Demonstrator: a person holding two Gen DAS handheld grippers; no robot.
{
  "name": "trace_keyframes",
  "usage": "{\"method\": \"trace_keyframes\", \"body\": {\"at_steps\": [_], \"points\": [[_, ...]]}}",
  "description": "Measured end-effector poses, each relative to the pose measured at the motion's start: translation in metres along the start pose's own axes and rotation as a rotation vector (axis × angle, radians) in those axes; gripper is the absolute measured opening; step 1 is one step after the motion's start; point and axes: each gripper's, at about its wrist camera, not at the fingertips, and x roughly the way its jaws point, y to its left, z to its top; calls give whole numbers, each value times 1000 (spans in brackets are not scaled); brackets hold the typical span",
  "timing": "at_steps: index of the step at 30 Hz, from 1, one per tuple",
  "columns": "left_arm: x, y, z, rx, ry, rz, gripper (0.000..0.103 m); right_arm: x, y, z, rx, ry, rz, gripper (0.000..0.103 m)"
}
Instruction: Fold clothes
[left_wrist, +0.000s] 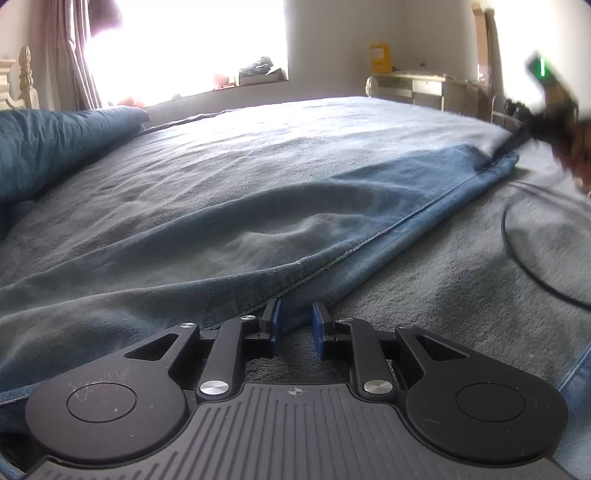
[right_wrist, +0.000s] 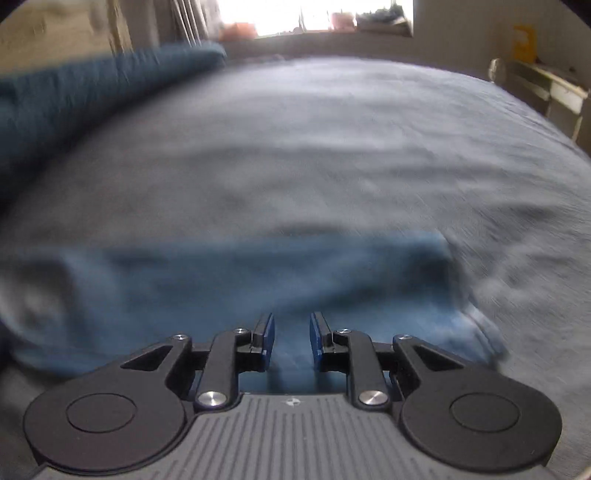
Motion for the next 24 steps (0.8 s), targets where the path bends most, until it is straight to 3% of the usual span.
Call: {"method": "trace_keyframes", "body": {"at_steps": [3,4,6,9,12,14,16,18,19,20,22,24], "points": [[-8,10,4,-58,-19,-38,26,-2,-46,1,138,14,-203,20],[-10,15,5,-84,-26,-49,27,-8,-52,6,165,13,-234,19],[-14,27,9,-147,-38,-60,28,-26,-27,21,126,-50,-156,19],[-15,45,9,-240,-40,-27,30,-40,55,37,-13,-138,96,19],[-9,58,3,-288,-12,27,30,-28,150,39,-163,-132,327,18],[-2,63,-2,-297,5,30,31,-6,200,38,-237,-115,373,17],[0,64,-4,-298,8,27,31,26,216,41,-252,-67,346,15],[-1,63,-5,-292,5,24,34,63,207,46,-205,-3,303,12],[-1,62,-5,-289,5,24,34,76,198,52,-154,15,315,3],[-1,62,-5,-286,5,23,35,81,187,61,-93,7,307,0],[-2,61,-6,-280,2,23,35,81,172,77,-46,-49,138,1],[-2,62,-7,-278,2,18,37,76,157,85,-3,-58,93,5]]}}
